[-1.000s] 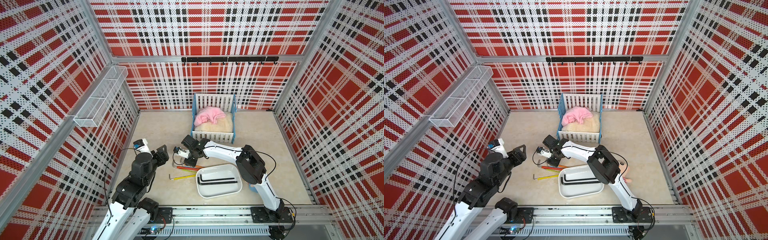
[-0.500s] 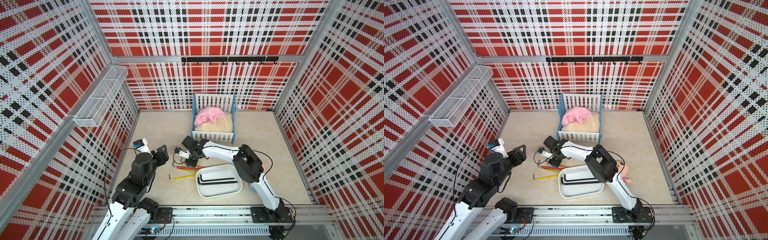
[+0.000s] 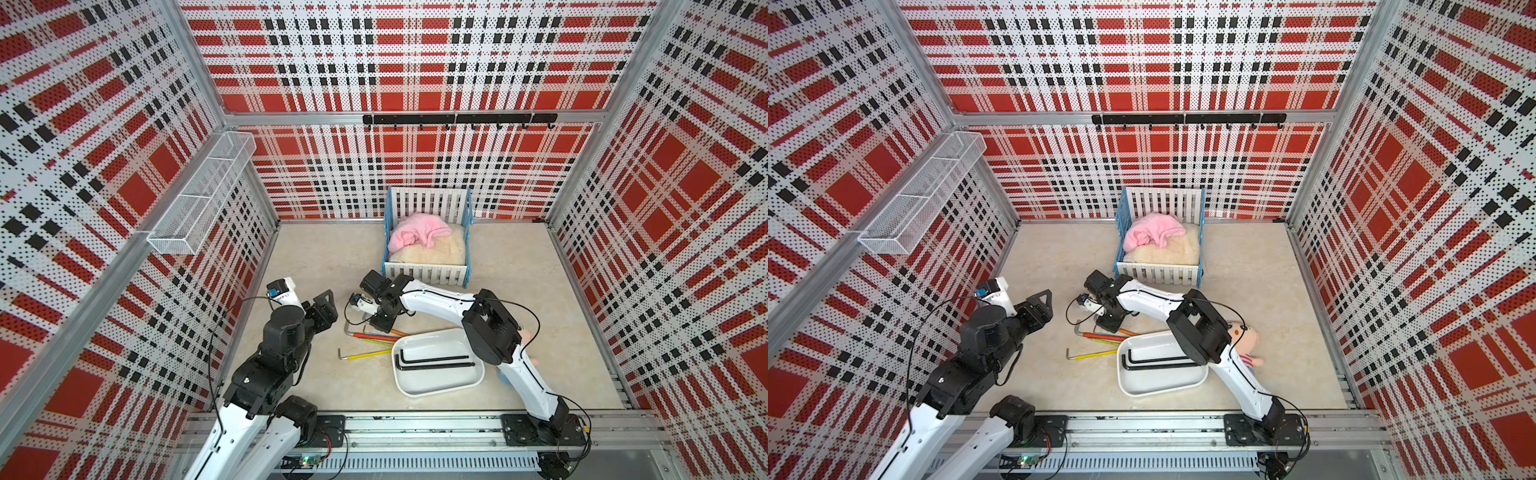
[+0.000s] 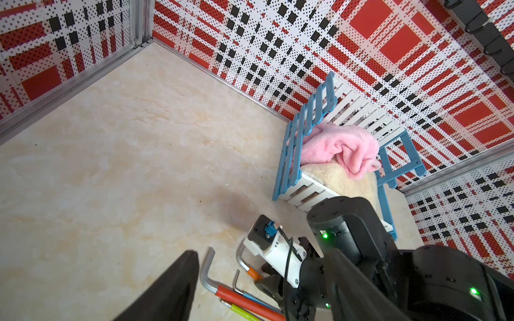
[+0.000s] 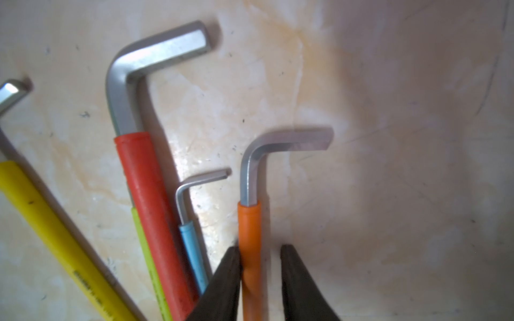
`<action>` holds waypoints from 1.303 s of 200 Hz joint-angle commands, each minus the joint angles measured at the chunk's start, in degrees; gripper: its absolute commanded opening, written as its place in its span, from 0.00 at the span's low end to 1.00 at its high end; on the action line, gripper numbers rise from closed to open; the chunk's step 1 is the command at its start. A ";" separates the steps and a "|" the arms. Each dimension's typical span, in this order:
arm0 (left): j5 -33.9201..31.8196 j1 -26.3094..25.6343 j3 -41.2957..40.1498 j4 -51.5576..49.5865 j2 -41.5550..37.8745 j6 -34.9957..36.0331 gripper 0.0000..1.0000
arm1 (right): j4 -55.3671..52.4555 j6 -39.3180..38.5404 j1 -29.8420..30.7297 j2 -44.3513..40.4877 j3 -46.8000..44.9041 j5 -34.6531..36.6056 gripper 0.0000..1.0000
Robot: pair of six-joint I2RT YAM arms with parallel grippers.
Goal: Put the hex key on the desktop into the storage box
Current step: Pick up the Allen key from the center of the board.
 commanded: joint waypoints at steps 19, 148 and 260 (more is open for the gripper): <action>-0.23 -0.41 0.10 -0.47 -0.21 0.03 0.76 | -3.06 2.05 1.22 2.53 0.71 4.23 0.29; -0.32 -0.39 0.19 -0.56 -0.41 0.04 0.76 | -3.80 3.80 0.96 6.95 1.32 5.60 0.11; -0.59 -0.40 0.19 -0.61 -0.35 -0.05 0.76 | 1.59 0.67 0.86 3.07 3.60 16.56 0.00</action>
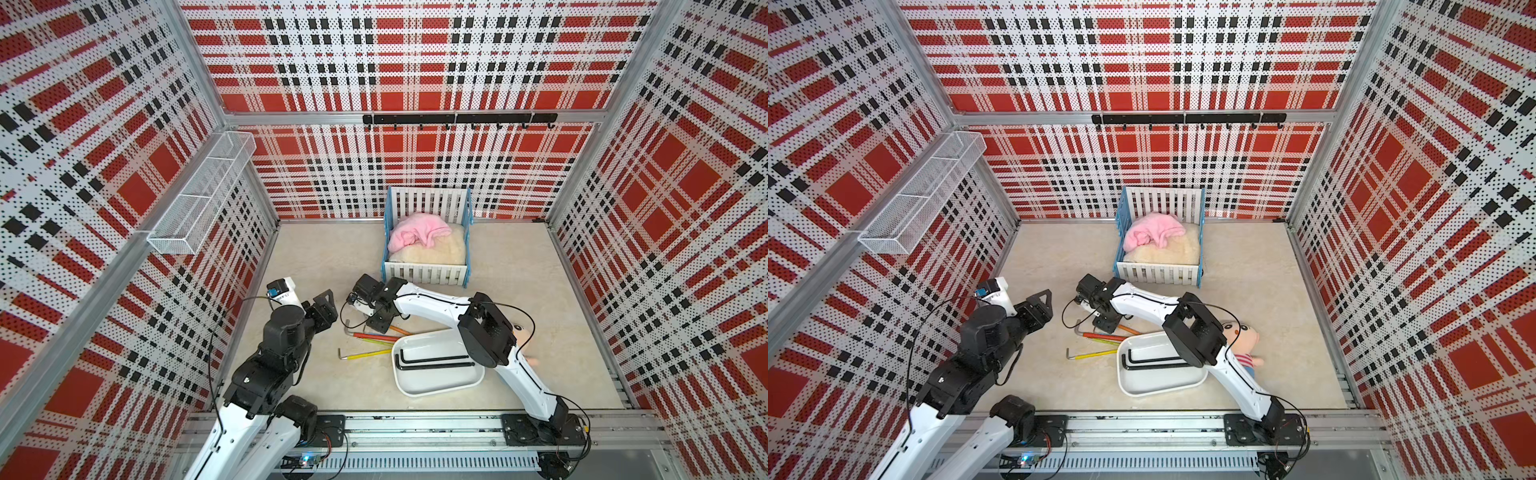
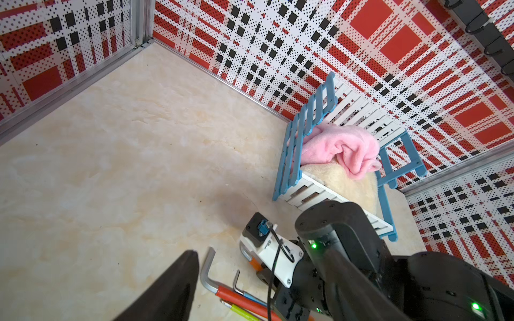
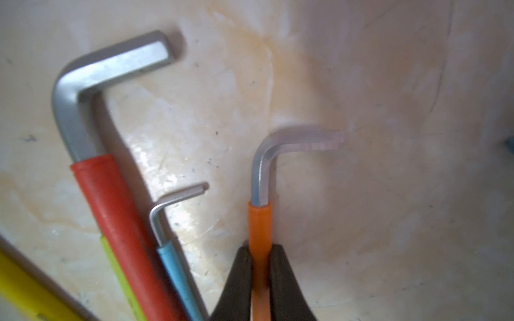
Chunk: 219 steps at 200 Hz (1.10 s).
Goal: Put the hex key on the desktop into the storage box
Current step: Pick up the Allen key from the center of the board.
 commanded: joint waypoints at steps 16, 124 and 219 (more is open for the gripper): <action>-0.41 -0.36 0.19 -0.54 -0.42 -0.05 0.76 | 2.39 -1.80 -0.92 0.45 2.54 8.02 0.00; -0.41 -0.42 0.14 -0.63 -0.24 -0.14 0.76 | 2.58 -4.35 -3.65 -7.44 1.87 10.28 0.00; -0.58 -0.46 0.08 -0.63 -0.50 -0.23 0.76 | 3.51 -4.27 -4.02 -25.73 -9.02 7.41 0.00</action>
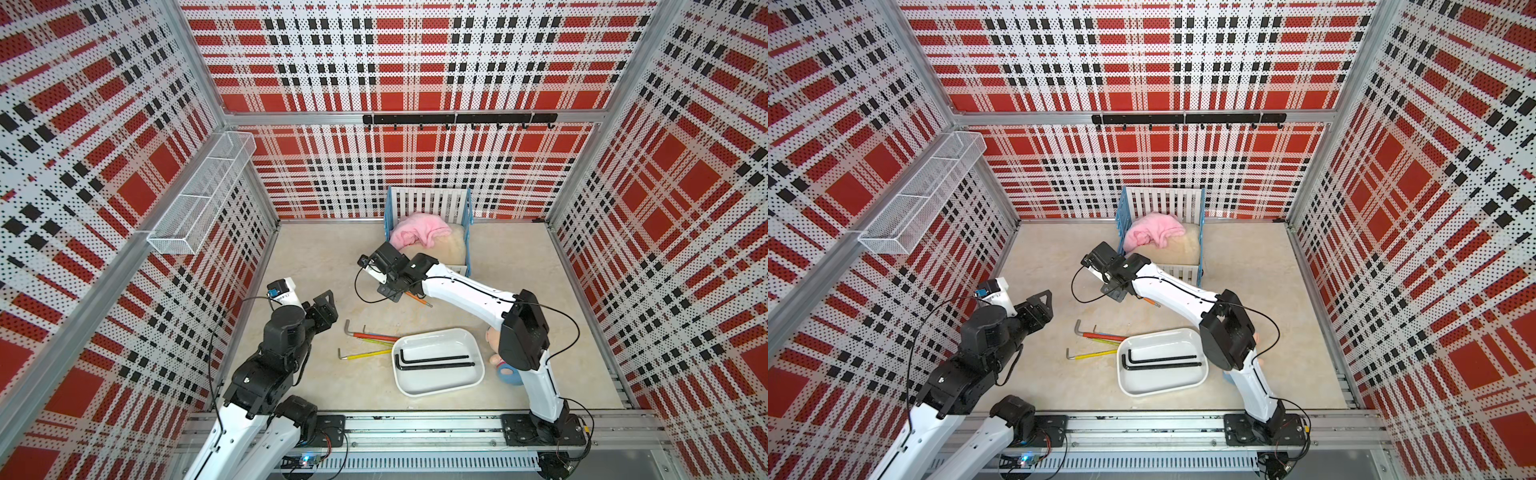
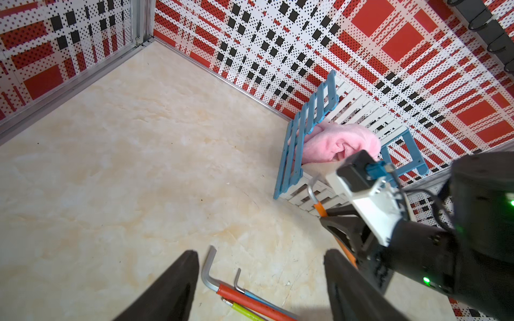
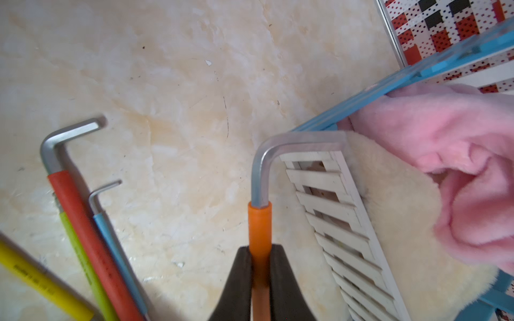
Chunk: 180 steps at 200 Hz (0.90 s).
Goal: Put the hex key on the desktop into the storage box
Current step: Pick up the Allen key from the center of the board, then place the Allen key in the storage box.
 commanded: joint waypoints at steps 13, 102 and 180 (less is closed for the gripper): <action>-0.50 -0.32 0.03 -0.32 -0.55 -0.25 0.76 | 2.67 -0.08 -0.37 -11.41 -8.41 -2.52 0.00; -0.74 -0.72 0.10 -0.37 -0.77 -0.34 0.76 | 5.78 -4.40 2.34 -29.73 -30.70 -9.75 0.00; -0.83 -1.03 0.19 -0.62 -0.92 -0.59 0.76 | 11.30 -13.48 10.05 -33.73 -45.88 -5.80 0.00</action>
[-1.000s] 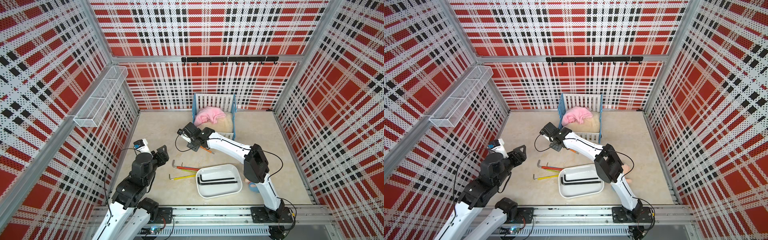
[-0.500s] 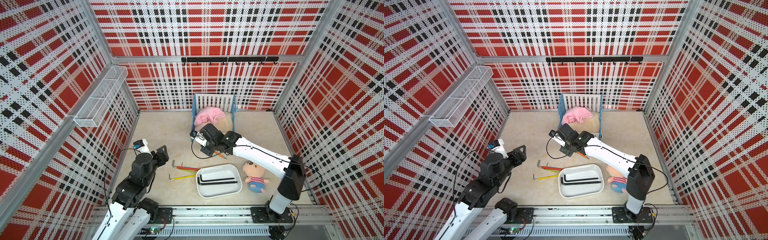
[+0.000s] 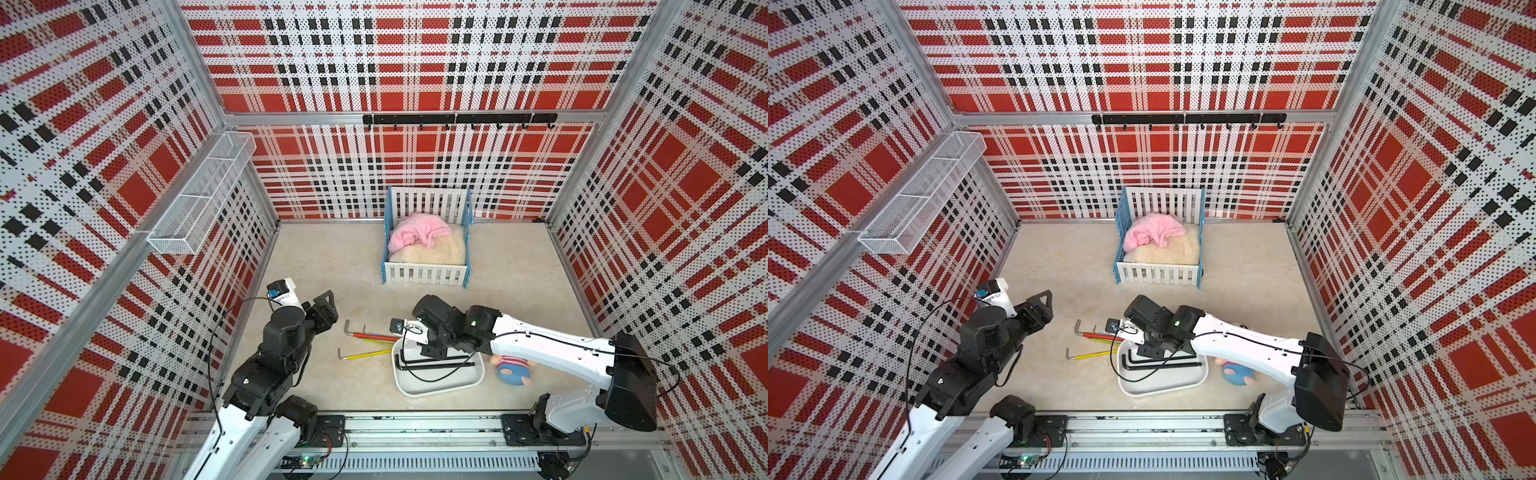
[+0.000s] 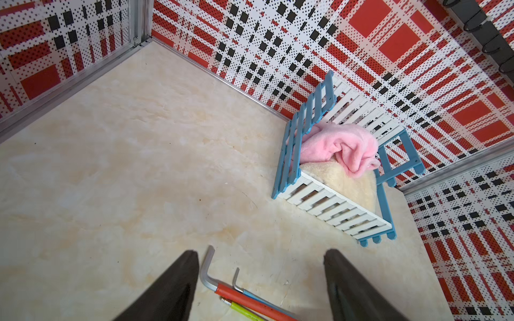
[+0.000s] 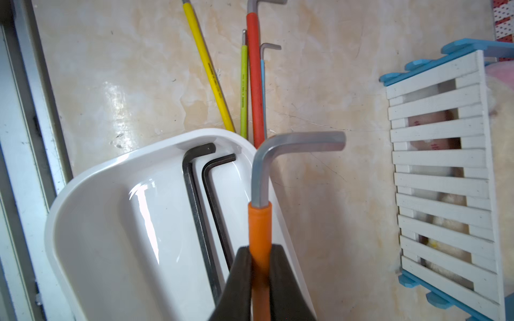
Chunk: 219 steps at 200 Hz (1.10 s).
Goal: Put the hex key on the desktop into the storage box
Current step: Place the Allen key in the storage box.
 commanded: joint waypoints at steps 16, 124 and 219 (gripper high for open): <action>-0.72 -0.52 0.23 -0.56 -0.63 -0.47 0.76 | 3.62 -5.08 1.59 1.36 -1.31 3.05 0.00; -1.02 -0.53 0.36 -0.74 -0.82 -0.65 0.76 | 4.07 -8.74 4.17 4.36 -4.56 2.10 0.00; -1.02 -0.53 0.47 -1.00 -0.90 -0.65 0.76 | 8.70 -6.22 4.16 9.00 -8.16 0.75 0.00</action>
